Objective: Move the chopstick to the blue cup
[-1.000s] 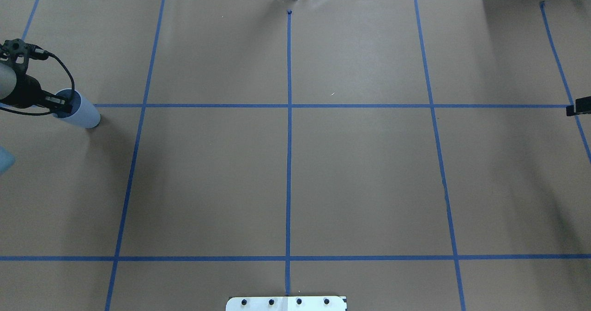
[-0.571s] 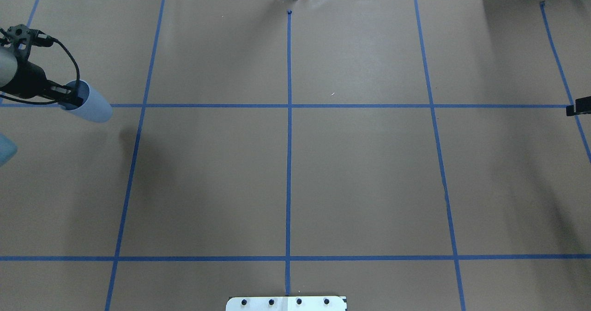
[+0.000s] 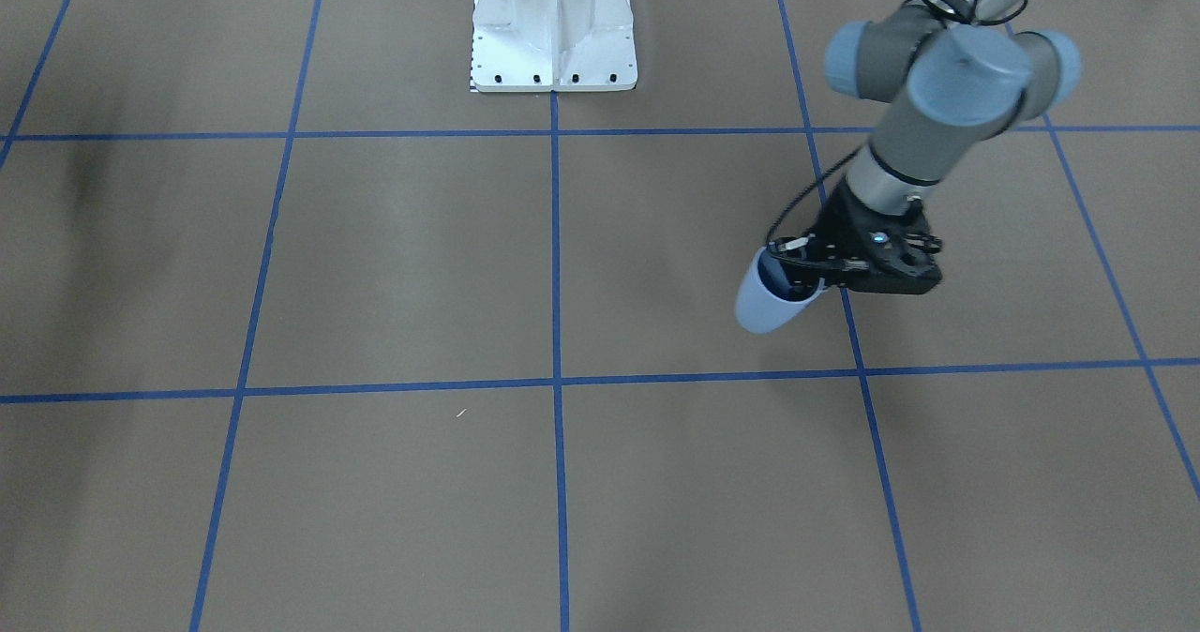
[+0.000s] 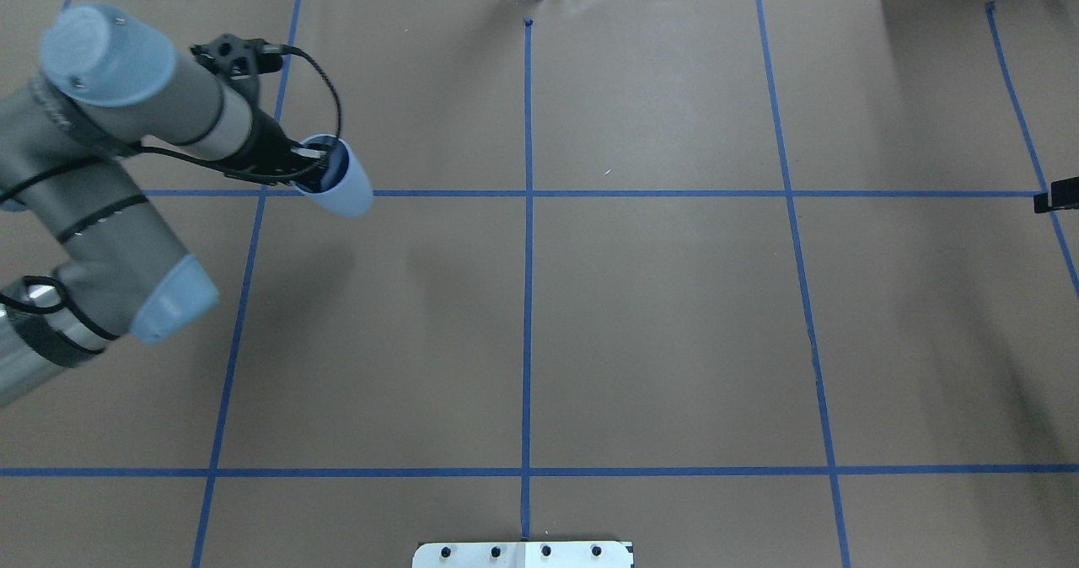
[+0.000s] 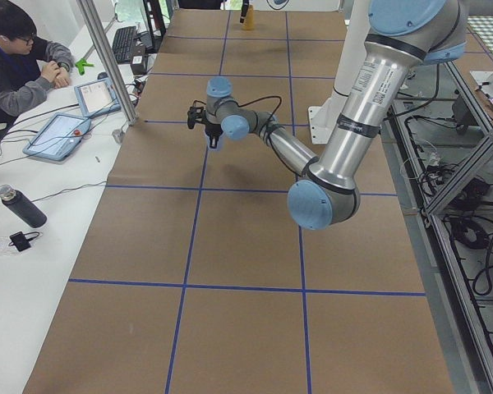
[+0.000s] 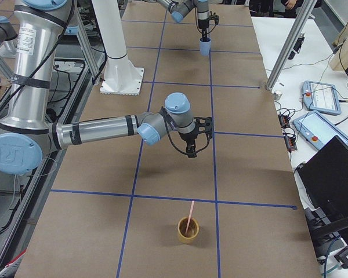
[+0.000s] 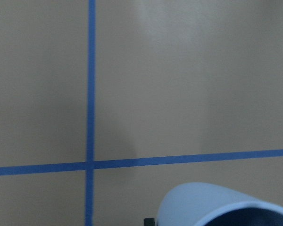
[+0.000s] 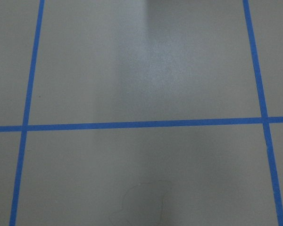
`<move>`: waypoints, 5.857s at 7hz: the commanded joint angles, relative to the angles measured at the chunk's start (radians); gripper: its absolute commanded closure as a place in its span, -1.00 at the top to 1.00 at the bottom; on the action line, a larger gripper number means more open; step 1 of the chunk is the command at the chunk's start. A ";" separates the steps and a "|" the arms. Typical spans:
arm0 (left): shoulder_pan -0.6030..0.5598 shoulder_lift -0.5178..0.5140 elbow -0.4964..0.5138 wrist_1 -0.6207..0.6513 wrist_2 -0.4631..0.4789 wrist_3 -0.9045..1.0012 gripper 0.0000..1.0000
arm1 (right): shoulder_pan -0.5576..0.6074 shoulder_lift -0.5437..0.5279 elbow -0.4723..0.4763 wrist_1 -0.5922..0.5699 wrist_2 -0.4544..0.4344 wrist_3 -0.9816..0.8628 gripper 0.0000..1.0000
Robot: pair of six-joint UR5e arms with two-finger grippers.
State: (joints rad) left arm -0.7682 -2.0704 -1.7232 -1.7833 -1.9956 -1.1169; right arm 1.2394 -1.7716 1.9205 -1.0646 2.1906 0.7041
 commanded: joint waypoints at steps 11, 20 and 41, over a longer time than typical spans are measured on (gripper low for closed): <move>0.285 -0.310 0.163 0.148 0.230 -0.101 0.96 | 0.000 0.003 -0.002 0.000 0.001 0.002 1.00; -0.483 0.154 -0.084 0.364 -0.197 1.127 0.96 | 0.035 0.000 0.008 -0.003 0.012 -0.037 1.00; -0.859 0.421 0.226 0.120 -0.293 1.640 0.96 | 0.316 -0.074 -0.334 0.319 -0.064 -0.615 0.05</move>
State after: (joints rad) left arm -1.6276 -1.6473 -1.4969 -1.6628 -2.2887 0.5248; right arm 1.5557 -1.8414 1.5866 -0.7458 2.1388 0.0933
